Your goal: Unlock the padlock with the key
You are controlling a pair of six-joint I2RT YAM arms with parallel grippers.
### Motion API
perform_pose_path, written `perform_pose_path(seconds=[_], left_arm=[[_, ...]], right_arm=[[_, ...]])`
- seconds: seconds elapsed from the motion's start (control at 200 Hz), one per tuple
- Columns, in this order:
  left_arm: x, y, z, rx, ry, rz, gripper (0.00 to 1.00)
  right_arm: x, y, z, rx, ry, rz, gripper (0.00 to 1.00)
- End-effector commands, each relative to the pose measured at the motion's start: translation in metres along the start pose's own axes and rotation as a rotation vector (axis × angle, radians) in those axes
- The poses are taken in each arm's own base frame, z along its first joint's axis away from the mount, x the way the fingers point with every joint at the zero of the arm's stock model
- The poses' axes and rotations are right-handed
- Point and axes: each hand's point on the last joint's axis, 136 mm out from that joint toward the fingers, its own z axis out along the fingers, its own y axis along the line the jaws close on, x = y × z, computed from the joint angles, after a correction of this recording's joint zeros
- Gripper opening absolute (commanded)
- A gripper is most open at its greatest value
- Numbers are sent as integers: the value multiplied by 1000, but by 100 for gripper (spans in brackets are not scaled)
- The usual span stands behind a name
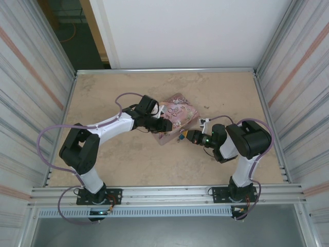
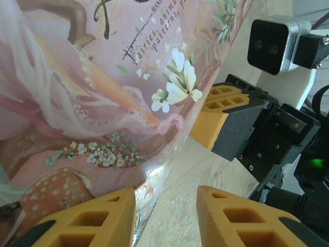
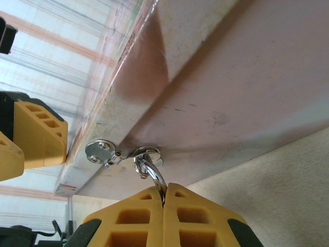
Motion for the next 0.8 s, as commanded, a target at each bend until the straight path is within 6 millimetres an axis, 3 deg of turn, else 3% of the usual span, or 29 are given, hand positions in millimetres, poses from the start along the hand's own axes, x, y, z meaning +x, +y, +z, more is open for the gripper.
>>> perform_pose_path(seconds=[0.0,0.456,0.797], left_arm=[[37,28,6,-100,109,-80,37],[35,29,5,-113,104,-73,37],[22,29,-4,-95,47,-90,40]], right_arm=[[-34,20,2,-63,-107,-32,0],[-56,22,-1,-64,-164,0,0],[-56,13,-14,-28,-188,3,0]])
